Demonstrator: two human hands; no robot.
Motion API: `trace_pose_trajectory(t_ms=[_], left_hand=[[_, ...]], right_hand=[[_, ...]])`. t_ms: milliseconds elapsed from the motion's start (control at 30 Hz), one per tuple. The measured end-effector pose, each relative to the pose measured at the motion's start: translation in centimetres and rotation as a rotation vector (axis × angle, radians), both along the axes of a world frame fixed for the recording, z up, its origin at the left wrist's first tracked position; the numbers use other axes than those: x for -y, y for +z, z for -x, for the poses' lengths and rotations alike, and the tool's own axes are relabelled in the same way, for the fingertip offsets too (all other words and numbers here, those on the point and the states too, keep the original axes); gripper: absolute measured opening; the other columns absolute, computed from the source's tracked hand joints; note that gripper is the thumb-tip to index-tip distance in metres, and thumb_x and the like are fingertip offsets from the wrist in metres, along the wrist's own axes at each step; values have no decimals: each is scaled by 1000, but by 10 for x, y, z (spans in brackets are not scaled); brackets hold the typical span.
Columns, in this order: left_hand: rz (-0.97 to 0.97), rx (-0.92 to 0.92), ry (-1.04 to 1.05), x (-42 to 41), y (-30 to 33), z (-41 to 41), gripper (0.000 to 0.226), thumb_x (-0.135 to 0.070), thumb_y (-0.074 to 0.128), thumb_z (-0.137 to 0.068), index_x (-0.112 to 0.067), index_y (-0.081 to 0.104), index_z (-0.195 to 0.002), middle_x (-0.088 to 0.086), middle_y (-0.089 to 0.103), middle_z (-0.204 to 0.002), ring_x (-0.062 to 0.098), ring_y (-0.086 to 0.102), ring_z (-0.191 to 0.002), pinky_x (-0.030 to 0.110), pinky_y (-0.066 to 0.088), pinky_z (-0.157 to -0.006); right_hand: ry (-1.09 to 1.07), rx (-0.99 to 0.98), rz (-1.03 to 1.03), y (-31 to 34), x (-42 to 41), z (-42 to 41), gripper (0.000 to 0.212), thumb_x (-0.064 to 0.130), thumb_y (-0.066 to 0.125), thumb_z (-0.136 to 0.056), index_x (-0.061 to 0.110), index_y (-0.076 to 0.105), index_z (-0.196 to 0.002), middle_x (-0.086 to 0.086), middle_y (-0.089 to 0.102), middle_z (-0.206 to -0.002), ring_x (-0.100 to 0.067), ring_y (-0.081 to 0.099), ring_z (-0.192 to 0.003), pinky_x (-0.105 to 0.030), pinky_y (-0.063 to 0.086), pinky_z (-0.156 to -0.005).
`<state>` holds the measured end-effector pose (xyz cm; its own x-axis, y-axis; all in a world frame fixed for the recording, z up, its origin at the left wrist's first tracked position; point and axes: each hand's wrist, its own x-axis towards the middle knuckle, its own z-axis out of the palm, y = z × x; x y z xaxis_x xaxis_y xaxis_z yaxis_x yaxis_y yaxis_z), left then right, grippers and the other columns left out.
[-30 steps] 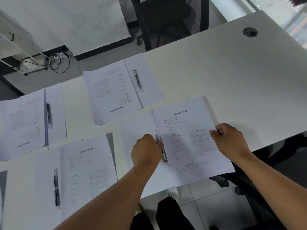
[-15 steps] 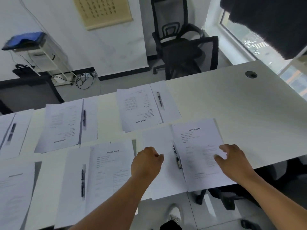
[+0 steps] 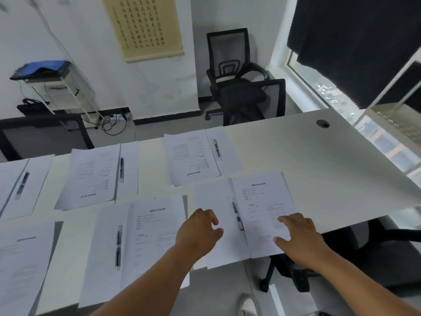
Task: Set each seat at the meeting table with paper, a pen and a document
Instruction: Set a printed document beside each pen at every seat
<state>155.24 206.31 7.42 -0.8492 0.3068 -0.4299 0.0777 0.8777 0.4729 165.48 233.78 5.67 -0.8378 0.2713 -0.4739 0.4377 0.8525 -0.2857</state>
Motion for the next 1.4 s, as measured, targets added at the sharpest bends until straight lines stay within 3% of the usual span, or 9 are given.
trace_pose_trajectory(t_ms=[233,433,633,767,933,1400], left_hand=[[152,13,-38,-15,-17,15,42,-50,69,-99,-35,59,-138,-10,55,-141,14,69,-100,33,56,-89],[284,-10,-140,-34,-53,11,59,-47,68,-99,-37,48,-153,-9,46,-156,18,60,-131,41,53,-105],[368,24,-196,-44,-84,4,85,-53,71,-98,-39,23,-167,0,12,-181,26,21,-166,52,34,-128],[391,31,-240,-49,-97,8,99,-55,72,-99,-42,6,-171,0,-10,-183,25,-4,-170,55,13,-136],[431,8,-318,-50,-110,15,110,-54,72,-99,-43,-10,-171,1,-27,-179,26,-18,-168,56,3,-137],[417,27,-357,-51,-124,20,105,-48,72,-102,-42,-6,-172,2,-21,-182,28,-13,-169,50,7,-136]], right_hand=[[87,51,34,-19,-37,25,74,55,57,-102,31,27,-166,5,24,-167,-20,22,-154,-43,35,-123],[223,120,43,-56,-61,42,80,57,55,-103,30,19,-170,0,10,-177,-23,9,-162,-43,28,-128],[318,164,27,-85,-74,49,90,61,55,-102,34,3,-171,-1,-15,-178,-28,-13,-165,-48,10,-134],[369,150,-9,-97,-80,52,94,64,53,-102,36,-5,-171,-2,-28,-175,-29,-23,-163,-48,2,-134],[429,123,-13,-109,-84,52,96,69,47,-102,37,-14,-169,-1,-38,-172,-28,-35,-159,-47,-6,-134],[465,79,-59,-121,-97,53,93,66,48,-103,35,-8,-170,-1,-31,-175,-27,-31,-161,-50,-6,-134]])
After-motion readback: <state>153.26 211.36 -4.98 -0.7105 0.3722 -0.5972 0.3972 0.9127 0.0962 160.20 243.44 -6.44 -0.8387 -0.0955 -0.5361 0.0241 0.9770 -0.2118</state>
